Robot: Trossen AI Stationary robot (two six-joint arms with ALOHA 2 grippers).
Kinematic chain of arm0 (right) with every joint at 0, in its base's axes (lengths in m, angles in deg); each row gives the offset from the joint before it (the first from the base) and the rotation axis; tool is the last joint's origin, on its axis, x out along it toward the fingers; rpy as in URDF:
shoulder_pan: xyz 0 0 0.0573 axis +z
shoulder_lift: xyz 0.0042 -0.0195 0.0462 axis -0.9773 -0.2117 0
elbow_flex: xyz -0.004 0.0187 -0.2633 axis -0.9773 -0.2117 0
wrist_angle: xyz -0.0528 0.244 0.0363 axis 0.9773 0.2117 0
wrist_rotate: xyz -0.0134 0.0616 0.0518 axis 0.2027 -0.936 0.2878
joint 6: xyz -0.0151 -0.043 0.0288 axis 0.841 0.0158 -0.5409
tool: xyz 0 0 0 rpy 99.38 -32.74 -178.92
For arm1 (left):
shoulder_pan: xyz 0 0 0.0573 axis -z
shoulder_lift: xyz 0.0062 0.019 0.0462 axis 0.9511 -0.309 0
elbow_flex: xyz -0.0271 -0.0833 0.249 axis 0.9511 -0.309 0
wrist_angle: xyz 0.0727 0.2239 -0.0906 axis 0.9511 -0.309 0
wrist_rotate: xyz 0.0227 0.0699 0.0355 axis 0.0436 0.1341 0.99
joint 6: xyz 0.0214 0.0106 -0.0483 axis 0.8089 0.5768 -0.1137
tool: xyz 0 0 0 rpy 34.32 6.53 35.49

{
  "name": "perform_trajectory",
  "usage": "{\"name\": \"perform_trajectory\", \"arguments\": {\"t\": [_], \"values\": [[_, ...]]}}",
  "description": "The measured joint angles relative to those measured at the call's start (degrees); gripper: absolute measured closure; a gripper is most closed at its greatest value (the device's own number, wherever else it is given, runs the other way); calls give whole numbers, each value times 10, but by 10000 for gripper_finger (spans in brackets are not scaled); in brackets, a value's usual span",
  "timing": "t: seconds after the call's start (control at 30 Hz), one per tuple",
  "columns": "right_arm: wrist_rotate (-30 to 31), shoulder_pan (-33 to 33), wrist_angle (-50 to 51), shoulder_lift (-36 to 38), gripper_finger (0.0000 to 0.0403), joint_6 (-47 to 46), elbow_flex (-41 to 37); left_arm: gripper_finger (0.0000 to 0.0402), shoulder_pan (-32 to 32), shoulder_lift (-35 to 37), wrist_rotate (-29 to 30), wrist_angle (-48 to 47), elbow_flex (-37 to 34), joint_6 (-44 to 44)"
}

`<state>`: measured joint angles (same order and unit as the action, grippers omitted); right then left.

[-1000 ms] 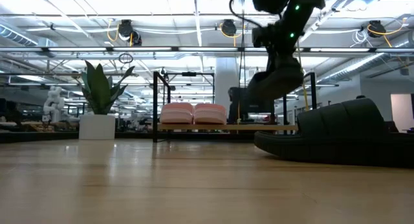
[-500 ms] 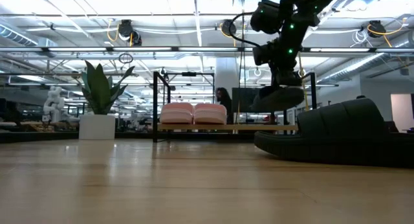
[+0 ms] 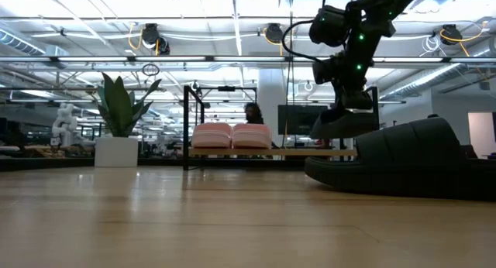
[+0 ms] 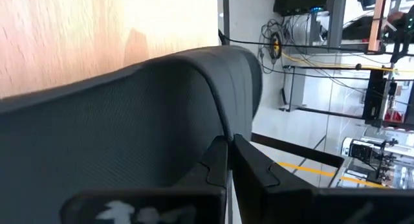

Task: Pick and place slides into the shelf
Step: Put the top black slipper on the shelf

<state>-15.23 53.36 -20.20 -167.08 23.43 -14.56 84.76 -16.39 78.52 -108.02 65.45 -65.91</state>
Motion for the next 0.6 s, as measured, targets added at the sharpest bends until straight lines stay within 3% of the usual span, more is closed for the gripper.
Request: {"name": "perform_trajectory", "arguments": {"t": [0.6], "values": [[-1,-24,-56,0,403,6,-39,220,0,0,-3,1,0,-3]]}}
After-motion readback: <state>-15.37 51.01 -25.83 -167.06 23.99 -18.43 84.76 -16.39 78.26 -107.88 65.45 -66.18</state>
